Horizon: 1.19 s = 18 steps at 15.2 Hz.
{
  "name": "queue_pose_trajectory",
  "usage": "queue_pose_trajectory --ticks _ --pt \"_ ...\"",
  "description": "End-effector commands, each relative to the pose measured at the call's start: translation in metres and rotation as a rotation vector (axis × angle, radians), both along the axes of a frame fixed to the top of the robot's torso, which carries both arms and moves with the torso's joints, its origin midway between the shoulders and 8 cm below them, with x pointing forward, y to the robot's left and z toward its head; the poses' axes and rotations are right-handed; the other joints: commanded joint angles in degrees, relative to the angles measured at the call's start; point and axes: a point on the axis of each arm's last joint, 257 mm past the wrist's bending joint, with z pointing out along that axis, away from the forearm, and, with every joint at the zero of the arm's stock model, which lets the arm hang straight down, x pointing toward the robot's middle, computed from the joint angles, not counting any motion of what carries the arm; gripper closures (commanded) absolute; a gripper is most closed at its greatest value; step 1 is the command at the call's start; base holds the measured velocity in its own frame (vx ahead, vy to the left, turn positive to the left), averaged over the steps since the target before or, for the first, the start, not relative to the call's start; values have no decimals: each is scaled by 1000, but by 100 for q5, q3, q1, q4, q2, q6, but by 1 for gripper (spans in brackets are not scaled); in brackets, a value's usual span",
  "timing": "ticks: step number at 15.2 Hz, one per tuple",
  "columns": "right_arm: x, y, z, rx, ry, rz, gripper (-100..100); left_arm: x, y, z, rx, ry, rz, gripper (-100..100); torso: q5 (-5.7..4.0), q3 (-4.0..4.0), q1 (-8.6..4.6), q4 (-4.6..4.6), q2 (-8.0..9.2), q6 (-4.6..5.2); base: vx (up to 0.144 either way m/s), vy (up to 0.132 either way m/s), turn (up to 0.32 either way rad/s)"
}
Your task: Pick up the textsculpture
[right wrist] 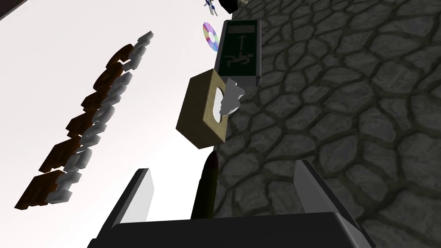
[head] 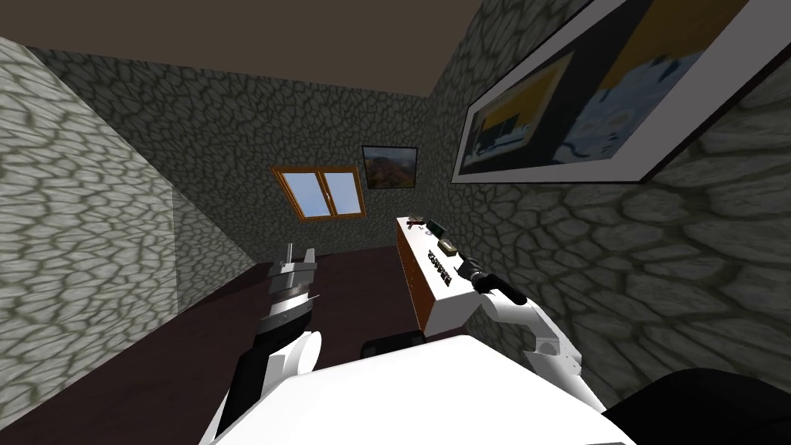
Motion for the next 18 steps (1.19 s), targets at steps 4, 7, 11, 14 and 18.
queue_pose_trajectory --ticks 4,7,11,14,18 --pt "-13 -15 -24 86 88 -54 -100 0 0 0 0 0 0 0 -1 8 -8 2 17 -1 69 54 -28" --pt "-23 -22 -40 138 141 -87 -100 0 0 0 0 0 0 0 -3 9 -13 3 18 0 75 50 -27" --pt "-35 -29 -57 192 208 -123 -100 0 0 0 0 0 0 0 -2 7 -13 2 15 0 83 47 -21" --pt "-41 -28 -65 202 243 -128 -100 0 0 0 0 0 0 0 -4 6 -18 2 12 0 71 27 -21" --pt "-60 -38 -85 296 318 -194 -100 0 0 0 0 0 0 0 -4 3 -17 1 8 0 99 33 -31"
